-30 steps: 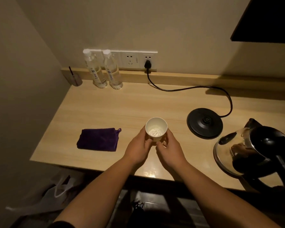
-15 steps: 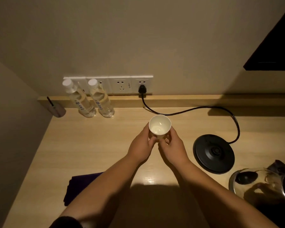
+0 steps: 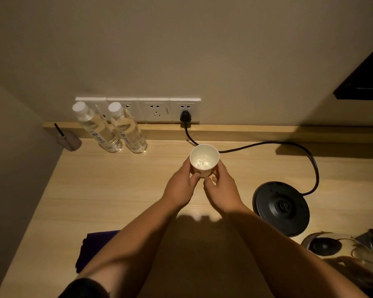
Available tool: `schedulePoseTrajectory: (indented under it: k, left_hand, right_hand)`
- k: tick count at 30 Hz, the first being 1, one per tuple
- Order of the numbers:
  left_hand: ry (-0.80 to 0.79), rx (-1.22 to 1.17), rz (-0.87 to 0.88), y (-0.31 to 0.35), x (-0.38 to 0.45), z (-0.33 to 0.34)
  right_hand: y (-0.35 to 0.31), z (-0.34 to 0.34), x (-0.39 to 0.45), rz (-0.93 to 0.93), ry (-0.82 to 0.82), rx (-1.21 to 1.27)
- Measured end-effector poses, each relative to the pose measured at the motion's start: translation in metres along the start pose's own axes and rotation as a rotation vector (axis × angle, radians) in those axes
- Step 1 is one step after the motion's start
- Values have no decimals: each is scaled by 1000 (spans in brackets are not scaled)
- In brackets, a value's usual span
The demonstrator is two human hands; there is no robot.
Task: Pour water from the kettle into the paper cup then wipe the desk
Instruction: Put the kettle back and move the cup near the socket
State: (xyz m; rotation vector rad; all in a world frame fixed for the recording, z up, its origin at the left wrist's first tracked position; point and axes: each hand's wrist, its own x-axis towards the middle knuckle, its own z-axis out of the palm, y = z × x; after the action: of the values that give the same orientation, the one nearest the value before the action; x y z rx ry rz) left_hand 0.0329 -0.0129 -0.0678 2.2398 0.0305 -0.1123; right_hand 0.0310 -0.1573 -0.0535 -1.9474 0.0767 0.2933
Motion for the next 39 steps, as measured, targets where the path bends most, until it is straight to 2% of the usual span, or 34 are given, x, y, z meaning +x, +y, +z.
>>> schedulePoseTrajectory:
  k: [10,16,23,29,36,39]
  left_hand:
    - [-53,63,-14,3,-4,-2]
    - [-81,239,-51,3,-25,-15]
    - [34,394,-119,-10,-89,-59]
    - [171,531,-278,-57,-166,-110]
    - [300,657,-569,-136,-238,-168]
    - [331,658,-674,-168,-249,-191]
  right_hand:
    - [0,-4,-1,-43,-3,-71]
    - [6,-13,-7,-22,21,-389]
    - [-12,-4,-48,-229,34,-613]
    - [-28,41,-96,-449,-151,-889]
    - [-43,137,-139,-786,-446,-1026]
    - [-39,179,-150,-859,-538,-1090]
